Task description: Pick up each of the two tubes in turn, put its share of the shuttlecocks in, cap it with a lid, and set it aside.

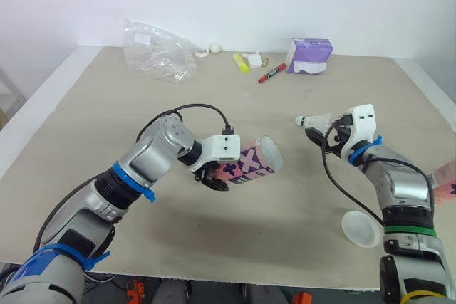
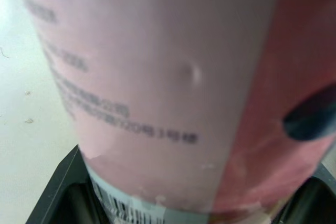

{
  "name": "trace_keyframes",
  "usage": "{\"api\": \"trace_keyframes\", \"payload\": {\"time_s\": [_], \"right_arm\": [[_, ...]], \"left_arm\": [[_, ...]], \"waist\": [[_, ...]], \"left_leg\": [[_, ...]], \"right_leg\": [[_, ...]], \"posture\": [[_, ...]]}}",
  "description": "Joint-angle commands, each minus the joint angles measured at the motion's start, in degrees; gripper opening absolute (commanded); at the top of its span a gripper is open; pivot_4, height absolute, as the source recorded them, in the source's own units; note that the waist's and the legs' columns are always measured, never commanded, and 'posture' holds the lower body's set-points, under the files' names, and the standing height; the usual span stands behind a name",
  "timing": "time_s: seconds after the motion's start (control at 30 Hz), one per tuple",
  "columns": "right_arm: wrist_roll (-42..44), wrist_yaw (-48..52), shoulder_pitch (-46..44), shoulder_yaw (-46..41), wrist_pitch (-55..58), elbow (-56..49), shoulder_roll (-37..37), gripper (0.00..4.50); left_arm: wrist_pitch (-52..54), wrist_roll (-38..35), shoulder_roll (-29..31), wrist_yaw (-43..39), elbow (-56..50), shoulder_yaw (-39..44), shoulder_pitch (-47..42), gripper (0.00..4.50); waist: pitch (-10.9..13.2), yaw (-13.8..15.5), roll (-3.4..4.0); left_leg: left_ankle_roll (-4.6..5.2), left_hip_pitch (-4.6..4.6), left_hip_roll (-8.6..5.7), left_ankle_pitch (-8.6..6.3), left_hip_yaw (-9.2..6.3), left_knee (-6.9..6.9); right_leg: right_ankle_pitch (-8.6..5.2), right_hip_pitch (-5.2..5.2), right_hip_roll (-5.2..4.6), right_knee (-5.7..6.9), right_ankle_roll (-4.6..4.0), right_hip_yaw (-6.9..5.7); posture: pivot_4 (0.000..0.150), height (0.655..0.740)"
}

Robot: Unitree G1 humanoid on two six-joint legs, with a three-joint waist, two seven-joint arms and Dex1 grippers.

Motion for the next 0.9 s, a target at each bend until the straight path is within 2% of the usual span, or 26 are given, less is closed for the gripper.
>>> {"api": "trace_keyframes", "payload": {"time_s": [0.03,0.27,0.37,0.5,0.57,0.63,0.67,0.8,0.9], "right_arm": [[-0.4,0.8,-2.7,0.2,-1.7,1.8,0.4,4.47],[-1.7,-0.2,-8.7,0.1,-4.5,11.7,2.0,4.47],[-1.7,-0.5,-10.3,0.0,-5.6,14.0,2.8,3.66],[-2.1,-0.3,-11.3,0.3,-7.1,15.6,3.3,1.75],[-2.2,-0.2,-11.5,0.3,-7.5,16.1,3.3,1.20],[-2.4,-0.1,-11.6,0.4,-8.0,16.4,3.2,0.26],[-2.2,0.0,-11.4,0.4,-8.0,16.2,3.2,0.11],[-2.2,0.4,-10.2,0.4,-8.6,14.0,3.0,0.11],[-4.2,3.2,-6.5,3.1,-10.7,5.4,0.6,0.11]], "left_arm": [[0.3,0.7,0.1,1.2,1.1,-0.8,0.4,3.08],[0.2,0.9,0.1,1.5,1.6,-0.7,0.3,3.08],[0.5,0.9,0.0,1.7,1.5,-0.6,0.4,3.08],[0.7,0.9,0.1,2.0,1.3,-0.4,0.6,3.08],[0.7,0.9,0.2,2.0,1.4,-0.3,0.6,3.08],[0.7,0.9,0.1,2.0,1.5,-0.3,0.6,3.08],[0.7,0.9,0.1,2.0,1.5,-0.3,0.6,3.08],[0.4,0.9,-0.1,2.1,2.1,-0.2,0.4,3.08],[-0.3,0.8,-0.4,2.0,2.6,-0.2,0.3,3.08]], "waist": [[0.0,0.0,0.00],[0.0,-0.2,0.03],[0.0,-0.2,0.03],[0.0,-0.2,0.03],[0.0,-0.3,0.03],[0.0,-0.3,0.03],[0.0,-0.3,0.03],[0.0,-0.3,0.03],[0.0,-0.2,0.06]], "left_leg": [[0.00,0.00,0.00,0.00,0.00,0.00],[0.05,0.01,-0.01,0.03,0.00,0.01],[0.07,0.01,-0.02,0.05,0.00,0.01],[0.07,0.01,-0.03,0.05,-0.01,0.01],[0.07,0.01,-0.03,0.05,-0.01,0.01],[0.07,0.01,-0.03,0.05,-0.01,0.01],[0.08,0.01,-0.03,0.05,-0.02,0.01],[0.08,0.00,-0.03,0.06,-0.02,0.01],[0.09,0.00,-0.04,0.07,-0.02,0.01]], "right_leg": [[0.00,0.00,0.00,0.00,0.00,0.00],[0.06,0.01,-0.01,0.00,0.01,0.00],[0.07,0.01,-0.01,0.00,0.02,0.00],[0.10,0.02,-0.01,0.00,0.06,0.01],[0.10,0.02,-0.01,0.00,0.06,0.01],[0.10,0.02,-0.01,0.00,0.07,0.01],[0.10,0.02,-0.01,0.00,0.07,0.01],[0.10,0.02,-0.01,0.00,0.07,0.01],[0.11,0.03,-0.01,0.00,0.07,0.01]], "posture": [[0.150,0.7400],[0.150,0.7400],[0.150,0.7400],[0.150,0.7400],[0.150,0.7400],[0.150,0.7400],[0.150,0.7400],[0.150,0.7400],[0.150,0.7400]]}}
